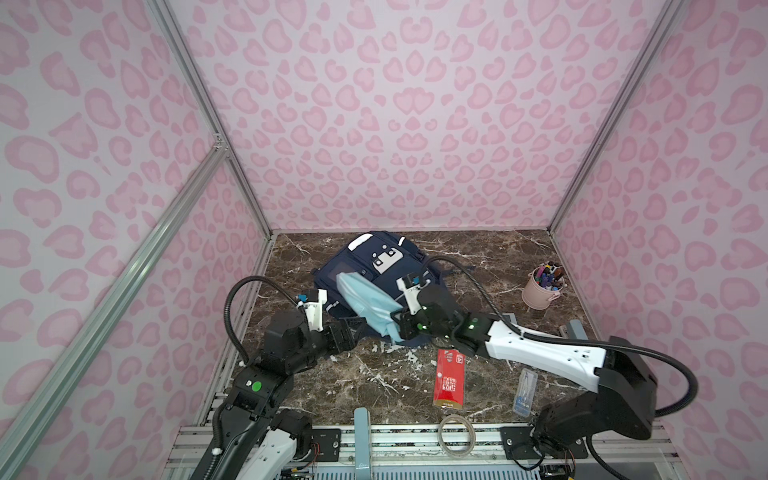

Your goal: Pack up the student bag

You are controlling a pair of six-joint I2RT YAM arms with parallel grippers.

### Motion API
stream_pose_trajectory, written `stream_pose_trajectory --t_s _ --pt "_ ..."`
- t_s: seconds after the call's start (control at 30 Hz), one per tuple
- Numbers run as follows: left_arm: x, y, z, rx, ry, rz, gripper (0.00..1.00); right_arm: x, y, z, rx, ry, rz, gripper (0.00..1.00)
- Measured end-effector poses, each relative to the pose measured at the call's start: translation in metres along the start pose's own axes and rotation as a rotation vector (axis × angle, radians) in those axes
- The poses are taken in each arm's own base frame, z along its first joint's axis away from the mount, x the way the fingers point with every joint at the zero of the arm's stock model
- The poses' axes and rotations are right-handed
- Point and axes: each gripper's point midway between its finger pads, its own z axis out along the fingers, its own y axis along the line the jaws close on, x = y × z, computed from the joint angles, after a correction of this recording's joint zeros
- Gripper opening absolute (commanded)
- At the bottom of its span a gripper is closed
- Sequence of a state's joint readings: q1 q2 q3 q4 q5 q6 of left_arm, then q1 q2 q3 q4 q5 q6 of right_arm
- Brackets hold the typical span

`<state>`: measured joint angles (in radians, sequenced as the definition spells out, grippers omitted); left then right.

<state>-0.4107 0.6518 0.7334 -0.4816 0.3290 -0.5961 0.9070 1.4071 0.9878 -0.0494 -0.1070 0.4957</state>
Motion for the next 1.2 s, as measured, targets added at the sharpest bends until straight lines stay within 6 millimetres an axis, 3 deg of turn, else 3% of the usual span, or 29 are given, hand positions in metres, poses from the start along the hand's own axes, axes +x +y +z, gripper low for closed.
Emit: stream_pose_trajectory --t_s 0.07,0.2,0.3,0.4,0.5,0.67,0.83,0.97,1.03,1.07,1.1,1.13,1.2 --pt "0.000 -0.012 0.012 0.009 0.040 0.045 1.00 -0.012 -0.028 -0.027 0.029 -0.061 0.058 0.00" --pt "0.006 -0.028 0.049 -0.035 0.136 0.154 0.98 -0.027 -0.091 -0.073 0.115 -0.174 0.171 0.00" --pt "0.007 -0.030 0.085 -0.124 0.195 0.240 1.00 -0.028 -0.134 -0.106 0.190 -0.231 0.254 0.00" --pt "-0.001 -0.039 0.115 -0.196 0.221 0.313 0.99 -0.025 -0.162 -0.132 0.239 -0.270 0.308 0.00" --pt "-0.005 -0.049 0.149 -0.253 0.241 0.405 0.86 -0.015 -0.188 -0.150 0.284 -0.291 0.363 0.00" --pt "-0.002 -0.023 0.211 -0.425 0.320 0.524 0.84 0.003 -0.208 -0.160 0.301 -0.274 0.432 0.00" --pt "0.012 -0.001 0.247 -0.514 0.393 0.610 0.85 0.006 -0.209 -0.162 0.281 -0.265 0.441 0.00" --pt "0.014 0.011 0.258 -0.586 0.415 0.662 0.71 0.012 -0.209 -0.157 0.267 -0.243 0.448 0.00" --pt "0.013 0.014 0.265 -0.608 0.419 0.678 0.48 0.016 -0.210 -0.155 0.264 -0.231 0.454 0.00" --pt "0.014 0.017 0.268 -0.622 0.423 0.684 0.26 0.017 -0.211 -0.153 0.260 -0.229 0.456 0.00" --pt "0.016 0.020 0.270 -0.632 0.431 0.688 0.12 0.018 -0.210 -0.151 0.253 -0.226 0.457 0.00" --pt "0.017 0.021 0.270 -0.636 0.440 0.695 0.04 0.019 -0.210 -0.150 0.247 -0.224 0.459 0.00" --pt "0.014 0.020 0.269 -0.640 0.440 0.703 0.03 0.020 -0.208 -0.147 0.222 -0.227 0.464 0.00"
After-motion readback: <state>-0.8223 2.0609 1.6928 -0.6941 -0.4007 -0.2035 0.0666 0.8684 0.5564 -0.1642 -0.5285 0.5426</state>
